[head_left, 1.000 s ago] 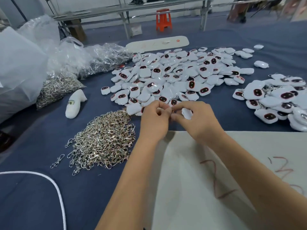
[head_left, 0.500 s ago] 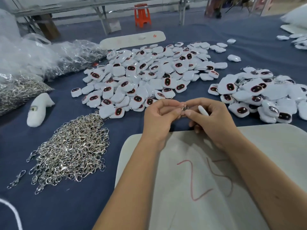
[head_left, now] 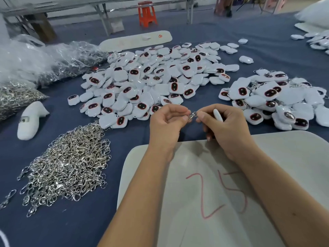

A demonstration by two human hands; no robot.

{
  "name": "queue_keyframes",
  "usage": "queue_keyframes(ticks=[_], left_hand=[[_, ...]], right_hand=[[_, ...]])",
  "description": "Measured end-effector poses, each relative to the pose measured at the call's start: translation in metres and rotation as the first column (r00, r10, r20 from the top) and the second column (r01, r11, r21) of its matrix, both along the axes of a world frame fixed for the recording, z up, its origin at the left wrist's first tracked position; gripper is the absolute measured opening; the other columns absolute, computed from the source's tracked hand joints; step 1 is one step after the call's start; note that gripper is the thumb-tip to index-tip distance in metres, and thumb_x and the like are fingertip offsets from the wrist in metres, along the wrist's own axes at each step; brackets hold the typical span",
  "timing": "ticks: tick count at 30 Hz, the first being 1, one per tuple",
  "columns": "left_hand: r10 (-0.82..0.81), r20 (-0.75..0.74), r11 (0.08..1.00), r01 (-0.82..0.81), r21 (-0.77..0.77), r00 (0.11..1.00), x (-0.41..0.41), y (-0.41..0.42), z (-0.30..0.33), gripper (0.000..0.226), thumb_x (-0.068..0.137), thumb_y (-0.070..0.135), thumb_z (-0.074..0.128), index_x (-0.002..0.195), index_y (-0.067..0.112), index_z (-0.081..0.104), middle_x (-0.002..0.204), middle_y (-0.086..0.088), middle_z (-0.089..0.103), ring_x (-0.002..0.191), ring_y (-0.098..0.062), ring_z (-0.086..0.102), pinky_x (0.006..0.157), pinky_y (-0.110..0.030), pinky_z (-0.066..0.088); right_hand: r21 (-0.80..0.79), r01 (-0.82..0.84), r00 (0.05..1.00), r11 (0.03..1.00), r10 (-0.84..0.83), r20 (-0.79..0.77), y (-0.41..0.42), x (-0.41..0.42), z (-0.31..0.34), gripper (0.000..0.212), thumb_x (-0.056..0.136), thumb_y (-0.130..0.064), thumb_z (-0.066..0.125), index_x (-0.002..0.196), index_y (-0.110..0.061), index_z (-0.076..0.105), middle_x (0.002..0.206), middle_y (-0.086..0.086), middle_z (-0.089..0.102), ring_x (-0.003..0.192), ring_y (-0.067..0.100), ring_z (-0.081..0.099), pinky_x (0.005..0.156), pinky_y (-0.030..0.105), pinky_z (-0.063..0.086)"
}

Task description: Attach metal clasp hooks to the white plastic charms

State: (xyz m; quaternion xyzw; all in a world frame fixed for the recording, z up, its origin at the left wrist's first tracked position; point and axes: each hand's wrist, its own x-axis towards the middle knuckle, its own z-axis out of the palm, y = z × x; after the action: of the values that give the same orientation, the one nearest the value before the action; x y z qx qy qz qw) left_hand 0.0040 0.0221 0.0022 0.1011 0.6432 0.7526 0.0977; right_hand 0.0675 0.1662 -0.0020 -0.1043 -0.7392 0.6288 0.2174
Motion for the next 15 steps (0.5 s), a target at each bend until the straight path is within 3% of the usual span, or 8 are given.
queue_keyframes(ticks=[5,10,13,15], left_hand=[[-0.001,-0.008,0.998,0.0,-0.057,1.0,0.0001,0.0008,0.0038,0.035,0.082,-0.02,0.053,0.091,0.008,0.071,0.092,-0.008,0.076,0.075,-0.008,0.066,0.065,-0.015,0.048],[-0.048,-0.265,0.966,-0.023,-0.258,0.963,0.0059,0.0062,-0.0003,0.013,0.09,0.001,0.067,0.095,0.012,0.074,0.089,0.003,0.074,0.081,-0.008,0.064,0.073,-0.012,0.046],[-0.053,-0.408,0.928,-0.106,-0.356,0.911,0.0067,0.0077,-0.004,0.008,0.088,0.007,0.074,0.088,0.015,0.073,0.083,0.008,0.071,0.078,-0.008,0.063,0.07,-0.01,0.044],[-0.039,-0.442,0.92,-0.14,-0.365,0.896,0.0052,0.007,-0.0051,0.008,0.086,0.009,0.075,0.083,0.017,0.073,0.081,0.008,0.071,0.079,-0.011,0.063,0.069,-0.014,0.044]], right_hand=[[0.037,0.038,0.999,0.999,-0.038,-0.025,-0.0003,0.0006,-0.0007,0.018,0.094,-0.017,0.077,0.076,-0.019,0.075,0.059,0.01,0.062,0.045,0.017,0.051,0.044,0.025,0.045],[0.145,0.063,0.997,0.987,-0.057,-0.046,0.0006,-0.0002,-0.0032,0.013,0.096,-0.014,0.075,0.083,-0.017,0.075,0.056,-0.006,0.062,0.043,0.015,0.051,0.045,0.027,0.045],[0.23,0.06,0.997,0.971,-0.047,-0.061,0.001,0.0002,-0.0029,0.01,0.096,-0.01,0.073,0.088,-0.016,0.077,0.062,-0.011,0.067,0.049,0.007,0.057,0.053,0.023,0.047],[0.321,0.083,0.995,0.943,-0.063,-0.073,0.0,0.0012,-0.0013,0.008,0.094,-0.008,0.074,0.092,-0.015,0.078,0.075,-0.014,0.072,0.065,0.004,0.066,0.066,0.019,0.05]])
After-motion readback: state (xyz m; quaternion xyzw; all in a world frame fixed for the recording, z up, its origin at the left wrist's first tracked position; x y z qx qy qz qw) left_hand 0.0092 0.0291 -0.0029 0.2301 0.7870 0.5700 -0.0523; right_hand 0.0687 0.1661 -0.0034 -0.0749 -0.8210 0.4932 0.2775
